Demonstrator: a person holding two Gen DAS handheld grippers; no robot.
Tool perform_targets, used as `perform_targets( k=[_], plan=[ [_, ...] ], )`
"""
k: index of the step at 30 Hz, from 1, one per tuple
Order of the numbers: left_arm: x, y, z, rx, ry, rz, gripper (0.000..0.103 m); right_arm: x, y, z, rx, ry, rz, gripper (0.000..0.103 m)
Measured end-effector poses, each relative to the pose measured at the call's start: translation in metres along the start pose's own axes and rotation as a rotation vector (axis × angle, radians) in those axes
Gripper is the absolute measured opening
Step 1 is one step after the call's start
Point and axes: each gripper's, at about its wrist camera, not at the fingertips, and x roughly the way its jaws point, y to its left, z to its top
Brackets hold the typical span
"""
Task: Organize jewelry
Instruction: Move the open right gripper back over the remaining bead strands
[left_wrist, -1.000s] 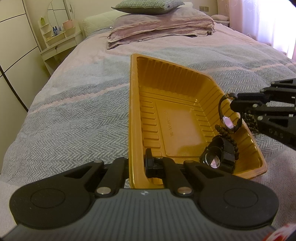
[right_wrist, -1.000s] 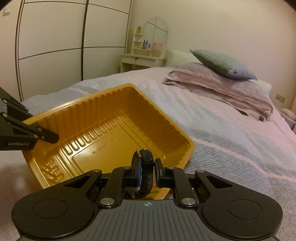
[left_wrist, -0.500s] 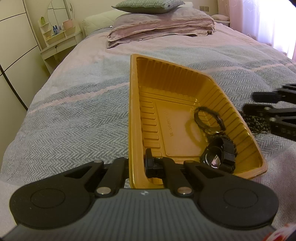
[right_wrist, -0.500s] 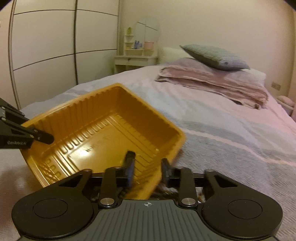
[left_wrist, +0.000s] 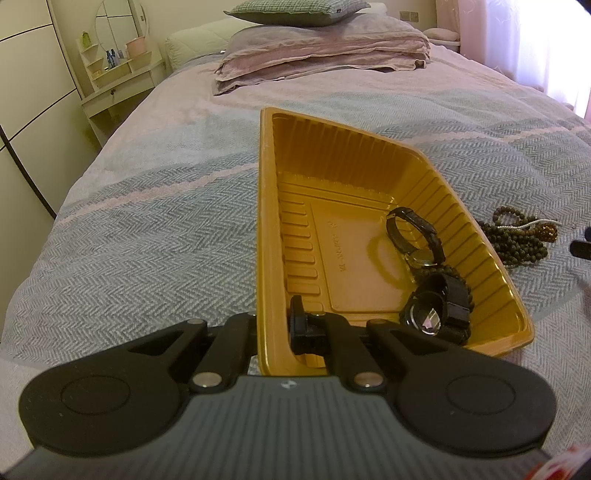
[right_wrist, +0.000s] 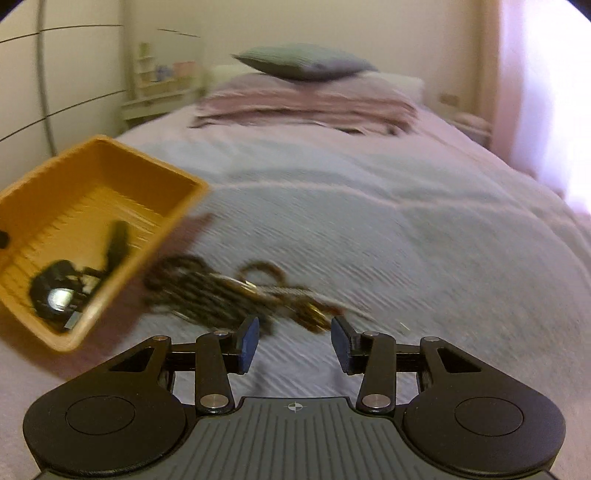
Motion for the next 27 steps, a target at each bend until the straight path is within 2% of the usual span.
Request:
perform_targets(
  k=[4, 10, 24, 26, 27],
  plan=[
    [0.001, 0.000, 0.000, 0.000, 0.001, 0.002, 0.002, -0.004, -0.018, -0.011, 0.053, 0.026, -0.048, 0.044],
    [0.000, -0.001, 0.001, 0.006, 0.001, 0.005, 0.002, -0.007, -0.036, -0.020, 0.080, 0.047, -0.076, 0.044],
    [-0.001, -0.004, 0.001, 0.009, 0.000, 0.012, 0.002, 0.024, -0.060, 0.000, 0.044, 0.046, -0.119, 0.043],
    [-0.001, -0.004, 0.002, 0.009, 0.001, 0.012, 0.002, 0.032, -0.062, 0.002, 0.022, 0.061, -0.125, 0.041],
    [-0.001, -0.004, 0.002, 0.010, 0.001, 0.012, 0.002, 0.036, -0.063, 0.003, 0.015, 0.071, -0.123, 0.037]
  ],
)
